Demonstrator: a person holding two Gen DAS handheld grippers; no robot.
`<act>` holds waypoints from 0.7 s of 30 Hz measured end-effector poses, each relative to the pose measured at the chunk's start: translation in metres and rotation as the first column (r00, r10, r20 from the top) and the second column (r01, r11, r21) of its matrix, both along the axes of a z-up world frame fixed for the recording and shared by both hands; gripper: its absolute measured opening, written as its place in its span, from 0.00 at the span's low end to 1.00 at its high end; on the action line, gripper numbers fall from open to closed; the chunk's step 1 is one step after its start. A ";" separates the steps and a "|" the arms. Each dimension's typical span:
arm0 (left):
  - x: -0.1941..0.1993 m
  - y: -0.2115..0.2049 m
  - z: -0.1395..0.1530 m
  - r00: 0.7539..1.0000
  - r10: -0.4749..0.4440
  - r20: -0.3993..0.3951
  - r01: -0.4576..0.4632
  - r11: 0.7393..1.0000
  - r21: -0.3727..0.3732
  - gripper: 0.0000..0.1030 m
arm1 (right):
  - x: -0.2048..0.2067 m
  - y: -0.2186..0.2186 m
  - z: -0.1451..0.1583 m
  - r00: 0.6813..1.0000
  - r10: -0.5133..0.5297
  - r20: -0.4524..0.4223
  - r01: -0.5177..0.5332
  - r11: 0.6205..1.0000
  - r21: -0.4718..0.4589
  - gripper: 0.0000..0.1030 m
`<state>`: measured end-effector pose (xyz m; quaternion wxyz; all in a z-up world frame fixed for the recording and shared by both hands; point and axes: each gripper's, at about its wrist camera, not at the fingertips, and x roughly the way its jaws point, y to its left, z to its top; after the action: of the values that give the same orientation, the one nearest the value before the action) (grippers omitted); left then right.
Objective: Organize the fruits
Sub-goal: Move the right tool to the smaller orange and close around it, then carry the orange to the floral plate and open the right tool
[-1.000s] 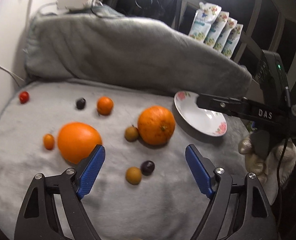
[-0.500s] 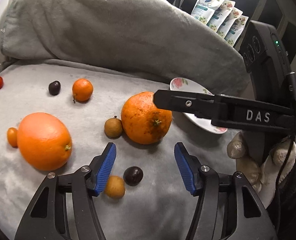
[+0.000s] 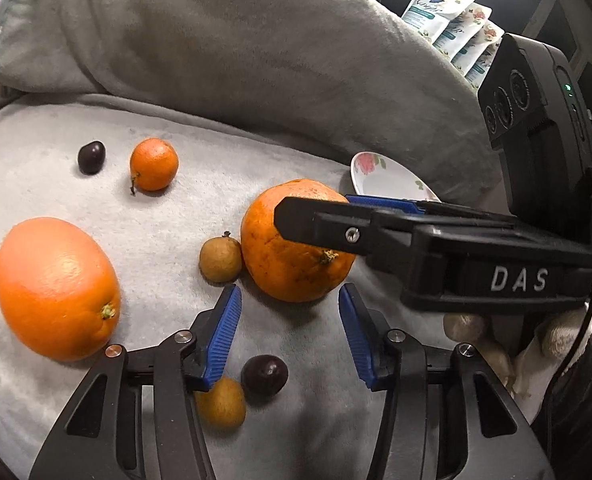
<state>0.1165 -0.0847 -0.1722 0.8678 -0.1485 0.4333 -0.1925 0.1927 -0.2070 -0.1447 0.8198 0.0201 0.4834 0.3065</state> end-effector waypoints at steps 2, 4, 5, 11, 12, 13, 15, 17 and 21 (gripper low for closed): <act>0.003 0.001 -0.003 1.000 0.003 -0.012 -0.003 1.000 -0.008 0.47 | 0.000 0.002 -0.002 1.000 0.008 -0.009 -0.008 1.000 -0.002 0.69; 0.004 0.003 -0.006 1.000 0.004 -0.024 -0.005 1.000 -0.015 0.44 | 0.000 0.002 -0.002 1.000 0.009 -0.005 -0.009 1.000 -0.006 0.69; 0.004 0.004 -0.006 1.000 0.007 -0.029 -0.007 1.000 -0.018 0.43 | 0.000 0.002 -0.002 1.000 0.009 -0.006 -0.009 1.000 -0.006 0.69; 0.004 0.001 -0.004 1.000 -0.014 -0.021 0.014 1.000 -0.020 0.33 | 0.000 0.002 -0.002 1.000 -0.001 -0.008 0.001 1.000 -0.005 0.68; 0.004 0.001 -0.004 1.000 -0.014 -0.020 0.014 1.000 -0.014 0.33 | 0.000 0.003 -0.002 1.000 -0.004 -0.006 0.004 1.000 -0.008 0.67; 0.004 0.001 -0.005 1.000 -0.015 -0.021 0.014 1.000 -0.014 0.33 | -0.001 0.003 -0.001 1.000 -0.005 -0.004 0.005 1.000 -0.011 0.67; 0.003 0.001 -0.004 1.000 -0.015 -0.022 0.015 1.000 -0.014 0.33 | -0.002 0.004 0.000 1.000 -0.007 -0.001 0.007 1.000 -0.015 0.67; 0.005 -0.004 -0.002 1.000 -0.016 -0.020 0.015 1.000 -0.010 0.33 | -0.002 0.003 0.001 1.000 -0.011 -0.001 0.011 1.000 -0.011 0.66; 0.003 -0.008 0.003 1.000 -0.018 -0.009 0.018 1.000 -0.009 0.33 | -0.005 0.000 0.006 1.000 -0.019 0.003 0.019 1.000 0.000 0.66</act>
<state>0.1194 -0.0924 -0.1690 0.8632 -0.1494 0.4379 -0.2018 0.1872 -0.2073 -0.1391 0.8233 0.0243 0.4822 0.2984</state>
